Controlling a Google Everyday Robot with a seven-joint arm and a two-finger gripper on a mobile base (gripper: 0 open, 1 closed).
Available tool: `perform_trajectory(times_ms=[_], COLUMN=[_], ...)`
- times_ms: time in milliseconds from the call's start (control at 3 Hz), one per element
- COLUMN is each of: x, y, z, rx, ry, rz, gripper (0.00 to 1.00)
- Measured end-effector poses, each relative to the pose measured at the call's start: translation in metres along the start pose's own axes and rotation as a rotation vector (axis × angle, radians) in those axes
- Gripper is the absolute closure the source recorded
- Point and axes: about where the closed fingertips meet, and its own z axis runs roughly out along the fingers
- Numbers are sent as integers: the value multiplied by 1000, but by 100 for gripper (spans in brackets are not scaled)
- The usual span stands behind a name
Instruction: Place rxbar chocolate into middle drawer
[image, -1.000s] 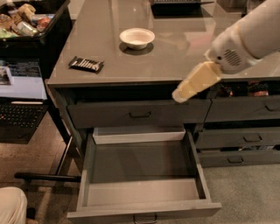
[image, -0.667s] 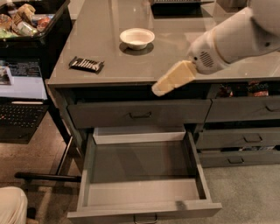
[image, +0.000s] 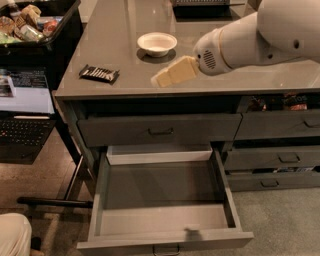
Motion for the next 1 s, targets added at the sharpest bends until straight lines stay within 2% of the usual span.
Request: perform_trajectory(times_ms=[667,1000], x=[0,-4], y=[-1,-15], z=[-1,14], rx=[19,51], ry=[1,-4], rz=[-2,-7], gripper=[0,0])
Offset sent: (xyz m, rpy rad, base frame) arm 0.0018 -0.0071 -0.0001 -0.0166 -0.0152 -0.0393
